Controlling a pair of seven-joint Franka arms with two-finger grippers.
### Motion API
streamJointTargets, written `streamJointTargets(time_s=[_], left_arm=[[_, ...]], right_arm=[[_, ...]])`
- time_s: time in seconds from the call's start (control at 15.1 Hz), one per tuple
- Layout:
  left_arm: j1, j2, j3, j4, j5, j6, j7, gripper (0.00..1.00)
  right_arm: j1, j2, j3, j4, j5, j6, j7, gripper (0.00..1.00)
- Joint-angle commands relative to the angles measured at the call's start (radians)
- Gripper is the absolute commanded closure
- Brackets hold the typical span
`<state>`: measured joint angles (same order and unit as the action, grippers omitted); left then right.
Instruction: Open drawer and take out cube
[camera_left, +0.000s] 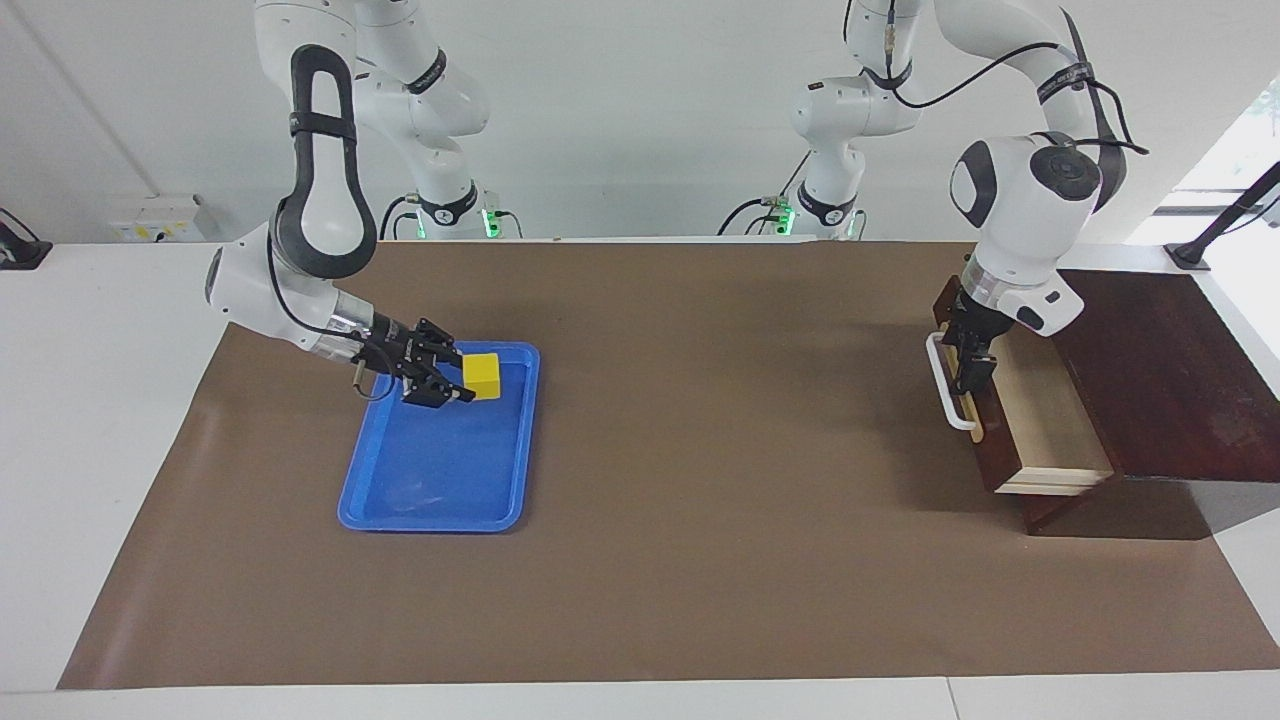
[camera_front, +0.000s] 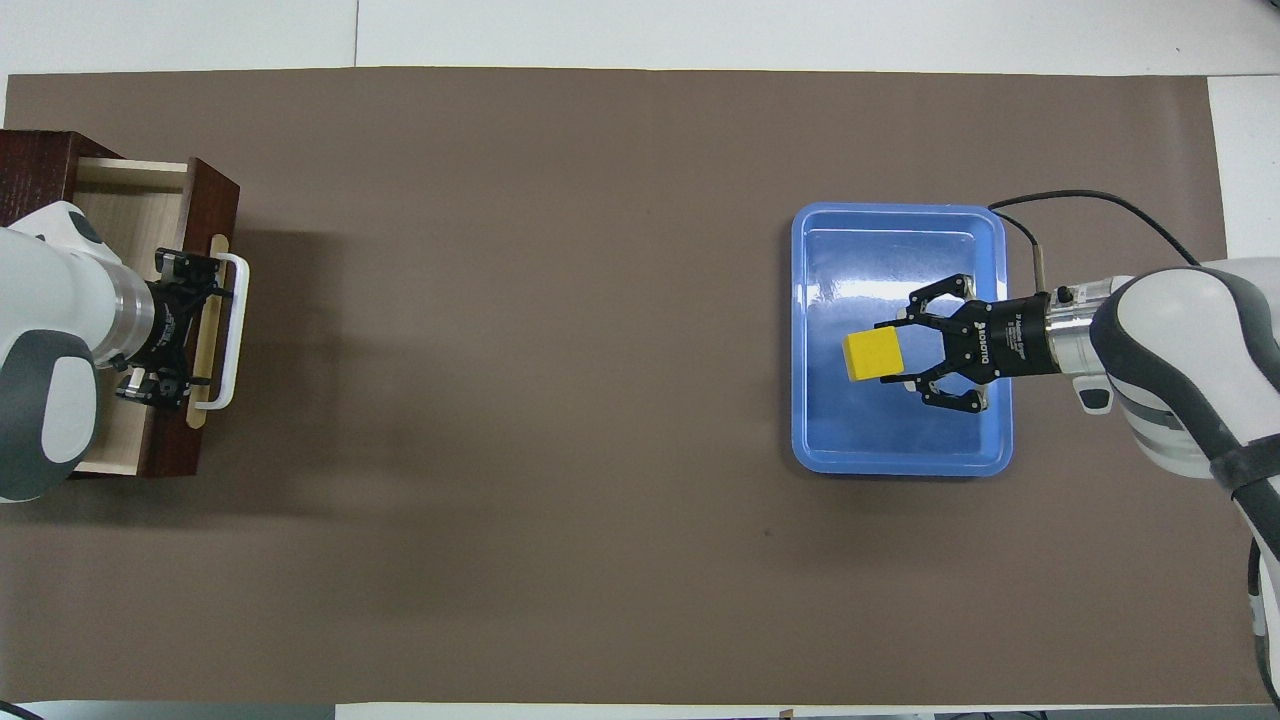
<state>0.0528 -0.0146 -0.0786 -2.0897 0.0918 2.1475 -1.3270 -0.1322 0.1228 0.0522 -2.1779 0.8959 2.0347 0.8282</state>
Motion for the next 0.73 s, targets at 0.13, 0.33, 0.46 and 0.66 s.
streamJointTargets(time_s=[0.13,0.33,0.46,0.66], left_arm=[[0.133,0.018,-0.004,0.036,0.028,0.026,0.127,0.00],[0.171,0.028,-0.004,0.051,0.028,0.026,0.147,0.00],[0.168,0.028,-0.004,0.053,0.028,0.026,0.141,0.00],[0.160,0.018,-0.006,0.063,0.028,0.006,0.144,0.00]], right_arm=[[-0.004,-0.054,0.015,-0.126,0.092,0.132,-0.092,1.00],[0.063,-0.054,0.015,-0.160,0.182,0.229,-0.098,1.00],[0.069,-0.049,0.015,-0.166,0.193,0.240,-0.104,1.00],[0.068,-0.048,0.014,-0.195,0.236,0.242,-0.168,1.00]])
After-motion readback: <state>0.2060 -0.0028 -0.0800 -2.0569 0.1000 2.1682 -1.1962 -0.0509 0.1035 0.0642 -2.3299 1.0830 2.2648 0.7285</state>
